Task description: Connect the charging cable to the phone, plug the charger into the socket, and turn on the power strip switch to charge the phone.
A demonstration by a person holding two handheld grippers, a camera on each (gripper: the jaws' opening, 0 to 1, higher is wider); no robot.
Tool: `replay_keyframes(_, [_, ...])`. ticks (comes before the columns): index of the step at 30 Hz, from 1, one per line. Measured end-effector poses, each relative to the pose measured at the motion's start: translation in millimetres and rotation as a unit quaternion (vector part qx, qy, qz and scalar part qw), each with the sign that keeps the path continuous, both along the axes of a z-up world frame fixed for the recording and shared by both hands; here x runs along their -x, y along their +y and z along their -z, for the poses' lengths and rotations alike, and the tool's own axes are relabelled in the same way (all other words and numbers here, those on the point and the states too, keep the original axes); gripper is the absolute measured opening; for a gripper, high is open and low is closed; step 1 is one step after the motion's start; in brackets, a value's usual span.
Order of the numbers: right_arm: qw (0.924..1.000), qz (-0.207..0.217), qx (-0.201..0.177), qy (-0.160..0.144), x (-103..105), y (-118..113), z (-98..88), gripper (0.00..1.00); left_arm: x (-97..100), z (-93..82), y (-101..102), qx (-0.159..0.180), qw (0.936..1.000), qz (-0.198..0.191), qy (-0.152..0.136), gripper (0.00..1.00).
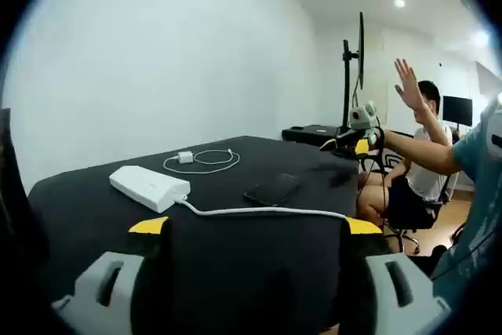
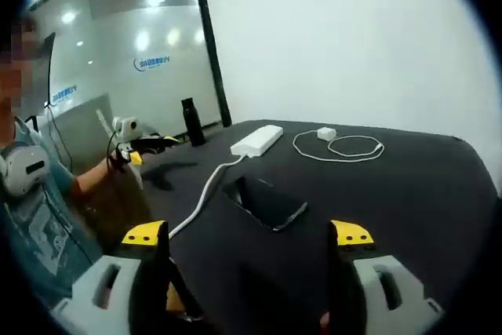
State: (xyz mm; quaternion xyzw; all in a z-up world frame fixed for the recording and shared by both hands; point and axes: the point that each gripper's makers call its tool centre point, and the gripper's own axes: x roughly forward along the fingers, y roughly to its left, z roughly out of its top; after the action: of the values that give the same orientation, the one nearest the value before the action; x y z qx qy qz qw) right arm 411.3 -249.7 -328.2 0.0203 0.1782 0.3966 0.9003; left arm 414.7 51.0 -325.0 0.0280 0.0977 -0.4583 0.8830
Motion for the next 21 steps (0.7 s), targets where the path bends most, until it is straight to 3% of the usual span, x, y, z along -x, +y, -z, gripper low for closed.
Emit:
replay_keyframes(10, [0.9985,-0.023,0.037,0.033,7,-15,11.3,0.75,3.5,7.2,4,-0.004,0.9999,-0.01,0.007,0.83])
replay_keyframes(21, [0.9951,-0.059,0.05,0.062,-13,-14,20.1,0.76,-1.7,12.5,10,-0.01,0.9995,-0.025,0.017,0.82])
